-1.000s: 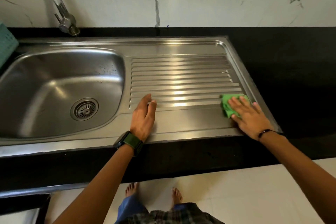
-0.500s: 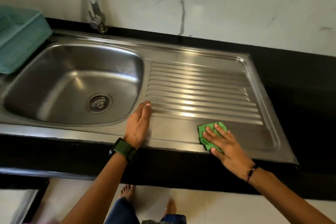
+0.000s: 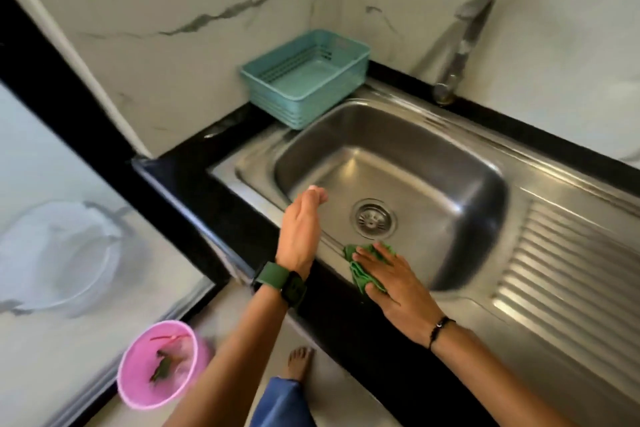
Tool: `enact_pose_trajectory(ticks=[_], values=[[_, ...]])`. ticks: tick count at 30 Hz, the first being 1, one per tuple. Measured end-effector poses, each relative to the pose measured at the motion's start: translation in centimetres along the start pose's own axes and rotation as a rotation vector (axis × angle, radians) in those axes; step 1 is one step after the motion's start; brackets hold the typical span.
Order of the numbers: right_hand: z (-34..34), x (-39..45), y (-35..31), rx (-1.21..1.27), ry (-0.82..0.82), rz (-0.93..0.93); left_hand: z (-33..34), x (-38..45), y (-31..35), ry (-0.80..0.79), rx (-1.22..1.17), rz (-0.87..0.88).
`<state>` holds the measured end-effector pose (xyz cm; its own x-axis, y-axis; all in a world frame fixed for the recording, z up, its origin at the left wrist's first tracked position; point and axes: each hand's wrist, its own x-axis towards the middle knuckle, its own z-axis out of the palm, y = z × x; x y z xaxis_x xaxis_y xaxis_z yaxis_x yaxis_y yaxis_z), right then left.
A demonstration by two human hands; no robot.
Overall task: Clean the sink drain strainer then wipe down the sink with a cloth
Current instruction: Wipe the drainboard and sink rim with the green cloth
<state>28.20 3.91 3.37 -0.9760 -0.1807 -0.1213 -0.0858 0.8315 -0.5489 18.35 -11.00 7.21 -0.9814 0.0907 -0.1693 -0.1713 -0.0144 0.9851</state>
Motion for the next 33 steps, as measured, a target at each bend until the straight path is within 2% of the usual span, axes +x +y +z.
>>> enact_pose_trajectory(ticks=[5, 8, 11, 12, 15, 17, 21, 26, 28, 30, 33], values=[[2.0, 12.7, -5.1, -0.041, -0.004, -0.112, -4.6, 4.4, 1.3, 0.068, -0.008, -0.021], [3.8, 19.9, -8.3, -0.237, 0.038, -0.183, -6.6, 6.7, 1.9, 0.076, 0.051, -0.032], [4.8, 24.2, -9.8, -0.515, 0.139, -0.215, -8.4, 8.7, 2.7, 0.087, 0.095, -0.015], [4.7, 25.0, -9.7, -0.538, 0.165, -0.228, -8.9, 9.4, 3.0, 0.097, 0.095, -0.009], [3.7, 26.8, -9.5, -0.465, 0.08, -0.214, -9.9, 11.2, 3.5, 0.097, 0.077, 0.006], [2.9, 27.6, -10.2, -0.395, 0.111, -0.209, -10.1, 11.9, 3.7, 0.096, 0.061, 0.064], [-1.6, 26.6, -12.6, 0.086, 0.299, -0.02, -9.8, 13.6, 6.0, 0.121, -0.046, 0.228], [-10.4, 27.0, -13.3, 0.271, 0.578, 0.09, -8.5, 17.3, 11.3, 0.138, -0.234, 0.281], [-13.7, 28.3, -13.2, 0.36, 0.667, 0.105, -8.0, 19.1, 13.1, 0.098, -0.207, 0.293], [-15.9, 30.4, -13.0, 0.33, 0.672, 0.11, -7.4, 20.8, 14.5, 0.056, -0.156, 0.287], [-16.8, 33.8, -12.4, -0.048, 0.548, 0.12, -6.8, 23.3, 16.0, 0.025, -0.079, 0.252]])
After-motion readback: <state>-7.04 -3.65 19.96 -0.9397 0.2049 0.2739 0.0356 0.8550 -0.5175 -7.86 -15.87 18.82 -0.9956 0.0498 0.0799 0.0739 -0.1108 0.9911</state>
